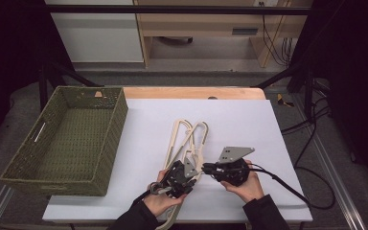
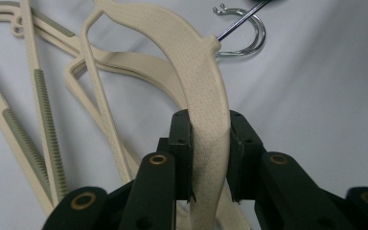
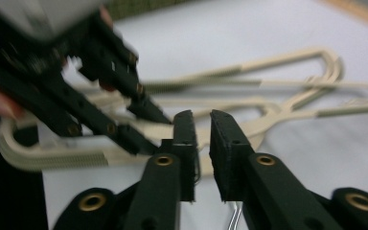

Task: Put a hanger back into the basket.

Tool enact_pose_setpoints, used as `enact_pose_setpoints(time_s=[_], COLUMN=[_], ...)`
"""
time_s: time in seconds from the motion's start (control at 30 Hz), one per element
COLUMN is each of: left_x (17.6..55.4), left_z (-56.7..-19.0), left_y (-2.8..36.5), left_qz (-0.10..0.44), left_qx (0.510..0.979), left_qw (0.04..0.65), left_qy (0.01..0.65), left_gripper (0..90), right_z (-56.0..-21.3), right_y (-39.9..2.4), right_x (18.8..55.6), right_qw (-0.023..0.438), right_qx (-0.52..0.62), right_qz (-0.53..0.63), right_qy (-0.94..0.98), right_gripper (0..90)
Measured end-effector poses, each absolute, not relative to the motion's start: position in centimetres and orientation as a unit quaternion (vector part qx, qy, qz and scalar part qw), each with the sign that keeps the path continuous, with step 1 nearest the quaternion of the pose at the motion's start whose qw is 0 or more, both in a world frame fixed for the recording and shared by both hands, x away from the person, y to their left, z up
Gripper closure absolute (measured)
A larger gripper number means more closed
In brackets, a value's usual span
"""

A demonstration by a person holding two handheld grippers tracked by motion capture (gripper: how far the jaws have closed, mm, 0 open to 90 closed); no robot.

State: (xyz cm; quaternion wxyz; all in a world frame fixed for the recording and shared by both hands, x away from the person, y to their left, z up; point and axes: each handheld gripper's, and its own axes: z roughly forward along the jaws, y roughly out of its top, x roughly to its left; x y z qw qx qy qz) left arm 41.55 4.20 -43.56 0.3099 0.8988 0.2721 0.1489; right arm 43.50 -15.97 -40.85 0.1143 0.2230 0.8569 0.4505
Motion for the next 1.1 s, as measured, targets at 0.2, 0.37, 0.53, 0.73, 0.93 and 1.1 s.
enact_pose_setpoints(time_s=[0.2, 0.37, 0.53, 0.73, 0.93, 1.1], left_x=[41.2, 41.1, 41.1, 41.4, 42.4, 42.9], left_z=[-42.1, -40.7, -39.9, -38.9, -38.3, -37.7], left_y=[5.7, 7.4, 8.8, 11.4, 14.6, 16.6], left_qz=[0.144, 0.148, 0.152, 0.165, 0.174, 0.175], left_qx=[0.888, 0.879, 0.87, 0.853, 0.833, 0.814], left_qw=[0.327, 0.334, 0.342, 0.348, 0.349, 0.365], left_qy=[0.291, 0.306, 0.322, 0.353, 0.392, 0.416], left_gripper=[75.4, 76.9, 78.8, 82.0, 85.6, 85.8], right_z=[-37.1, -37.1, -38.2, -39.1, -39.1, -39.2], right_y=[-20.3, -23.6, -25.0, -25.1, -25.1, -25.1], right_x=[42.3, 42.4, 42.7, 42.8, 42.7, 42.6], right_qw=[0.167, 0.188, 0.194, 0.199, 0.201, 0.204], right_qx=[0.265, 0.328, 0.371, 0.386, 0.39, 0.39], right_qz=[0.542, 0.567, 0.564, 0.553, 0.554, 0.552], right_qy=[0.78, 0.732, 0.712, 0.711, 0.708, 0.708], right_gripper=[60.6, 47.0, 36.6, 29.1, 21.0, 18.0])
